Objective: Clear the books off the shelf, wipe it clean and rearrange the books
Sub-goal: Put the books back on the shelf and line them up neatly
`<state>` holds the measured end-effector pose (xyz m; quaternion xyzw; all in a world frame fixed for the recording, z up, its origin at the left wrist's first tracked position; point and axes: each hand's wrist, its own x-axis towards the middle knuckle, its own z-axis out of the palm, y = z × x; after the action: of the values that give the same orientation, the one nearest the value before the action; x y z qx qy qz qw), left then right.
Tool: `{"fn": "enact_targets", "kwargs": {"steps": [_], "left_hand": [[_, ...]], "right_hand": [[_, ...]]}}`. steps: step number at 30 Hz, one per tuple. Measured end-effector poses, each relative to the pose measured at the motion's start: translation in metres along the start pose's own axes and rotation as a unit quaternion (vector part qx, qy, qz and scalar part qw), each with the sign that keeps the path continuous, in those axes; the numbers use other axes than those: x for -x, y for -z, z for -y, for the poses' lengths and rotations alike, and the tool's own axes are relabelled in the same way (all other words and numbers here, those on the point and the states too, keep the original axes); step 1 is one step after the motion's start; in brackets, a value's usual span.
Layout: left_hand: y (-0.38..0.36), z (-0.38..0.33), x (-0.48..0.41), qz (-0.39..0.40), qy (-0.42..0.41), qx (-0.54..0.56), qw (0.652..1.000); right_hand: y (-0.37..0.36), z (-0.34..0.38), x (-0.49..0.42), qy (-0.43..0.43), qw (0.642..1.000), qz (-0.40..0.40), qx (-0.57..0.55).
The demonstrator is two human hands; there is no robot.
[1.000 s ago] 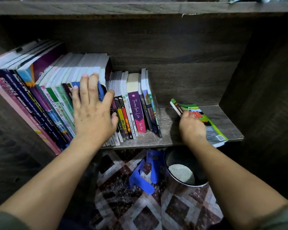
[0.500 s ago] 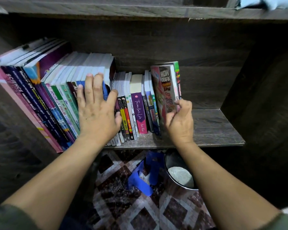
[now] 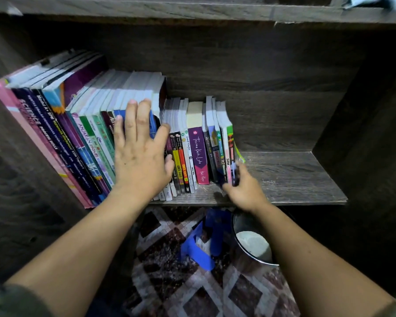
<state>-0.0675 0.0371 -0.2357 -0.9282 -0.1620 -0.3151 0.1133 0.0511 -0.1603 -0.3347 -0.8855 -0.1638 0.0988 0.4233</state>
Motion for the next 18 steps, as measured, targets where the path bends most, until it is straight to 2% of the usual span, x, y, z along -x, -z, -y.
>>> {"fn": "enact_targets", "kwargs": {"steps": [2,8,11,14,18], "left_hand": [[-0.001,0.0,0.0,-0.004,0.002,0.005,1.0],[-0.003,-0.003,-0.001,-0.018,0.011,0.016,1.0],[-0.008,-0.006,-0.002,-0.024,0.024,0.022,0.999],[-0.011,-0.01,-0.005,-0.027,0.039,0.021,0.999],[-0.009,-0.016,-0.006,-0.025,0.058,0.028,0.998]], "right_hand": [[-0.003,-0.008,0.001,-0.029,0.998,0.06,0.02],[-0.001,-0.01,-0.015,0.001,0.995,0.074,-0.072],[-0.005,-0.002,-0.02,0.026,0.996,0.077,-0.027],[-0.011,0.002,-0.026,0.005,0.998,0.064,0.005],[0.003,0.017,-0.034,-0.032,0.991,0.125,0.03]]}}
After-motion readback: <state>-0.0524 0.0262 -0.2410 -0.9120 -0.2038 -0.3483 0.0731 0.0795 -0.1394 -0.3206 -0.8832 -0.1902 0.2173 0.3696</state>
